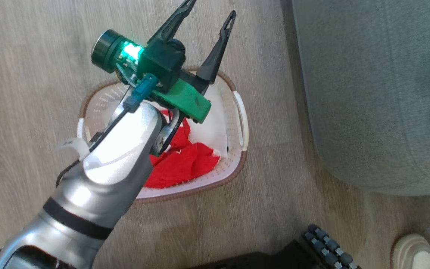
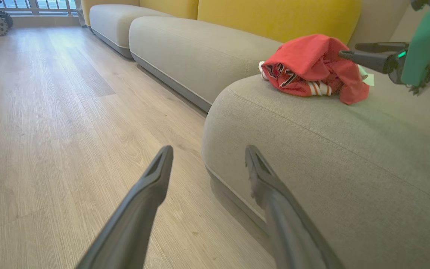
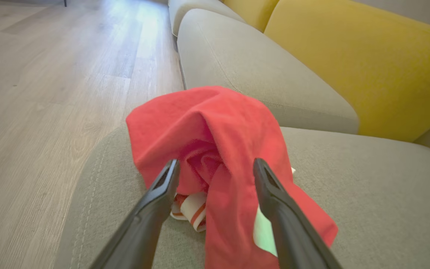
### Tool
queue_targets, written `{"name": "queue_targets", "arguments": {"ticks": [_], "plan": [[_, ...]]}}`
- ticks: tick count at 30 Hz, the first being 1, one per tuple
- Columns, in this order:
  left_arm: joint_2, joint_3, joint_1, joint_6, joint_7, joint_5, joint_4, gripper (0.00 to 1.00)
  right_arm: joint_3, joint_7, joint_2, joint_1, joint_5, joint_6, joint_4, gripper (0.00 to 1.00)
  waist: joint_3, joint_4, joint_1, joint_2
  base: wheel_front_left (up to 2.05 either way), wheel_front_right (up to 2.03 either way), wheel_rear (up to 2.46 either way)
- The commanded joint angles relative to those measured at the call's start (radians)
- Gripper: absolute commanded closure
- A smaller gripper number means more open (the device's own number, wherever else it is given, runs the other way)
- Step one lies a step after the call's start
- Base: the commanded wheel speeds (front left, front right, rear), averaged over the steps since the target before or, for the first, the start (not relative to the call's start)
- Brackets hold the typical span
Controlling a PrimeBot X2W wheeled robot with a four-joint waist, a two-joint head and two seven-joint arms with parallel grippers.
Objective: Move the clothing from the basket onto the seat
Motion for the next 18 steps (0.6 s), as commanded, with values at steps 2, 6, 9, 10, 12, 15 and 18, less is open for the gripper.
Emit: {"name": "queue_targets", "arguments": {"ticks": [2, 6, 9, 10, 12, 15, 18], "plan": [[0.012, 0.044, 0.03, 0.003, -0.009, -0.024, -0.015, 0.0, 0.059, -0.009, -0.037, 0.054, 0.032, 0.0, -0.057, 0.0, -0.069, 0.008, 0.0, 0.0, 0.0, 0.0, 0.0], [0.009, 0.063, 0.062, 0.0, -0.012, -0.045, 0.008, 0.0, 0.111, -0.009, -0.056, 0.108, 0.078, 0.0, -0.084, 0.0, -0.135, 0.021, 0.0, 0.0, 0.0, 0.0, 0.0], [0.005, 0.088, 0.102, -0.003, -0.013, -0.059, 0.018, 0.0, 0.157, -0.009, -0.068, 0.158, 0.12, 0.0, -0.116, 0.0, -0.207, 0.041, 0.0, 0.0, 0.0, 0.0, 0.0], [0.004, 0.098, 0.119, -0.004, -0.013, -0.061, 0.017, 0.0, 0.168, -0.009, -0.07, 0.175, 0.133, 0.0, -0.13, 0.0, -0.232, 0.049, 0.0, 0.0, 0.0, 0.0, 0.0], [0.002, 0.119, 0.156, -0.004, -0.013, -0.062, 0.012, 0.0, 0.19, -0.009, -0.069, 0.214, 0.158, 0.0, -0.156, 0.0, -0.28, 0.065, 0.0, 0.0, 0.0, 0.0, 0.0], [-0.003, 0.149, 0.223, -0.01, -0.013, -0.064, 0.004, 0.0, 0.215, -0.009, -0.054, 0.28, 0.199, 0.0, -0.201, 0.0, -0.35, 0.092, 0.0, 0.0, 0.0, 0.0, 0.0], [-0.01, 0.176, 0.288, -0.013, -0.014, -0.06, 0.001, 0.0, 0.226, -0.009, -0.049, 0.369, 0.223, 0.0, -0.263, 0.0, -0.416, 0.131, 0.0, 0.0, 0.0, 0.0, 0.0]]}}
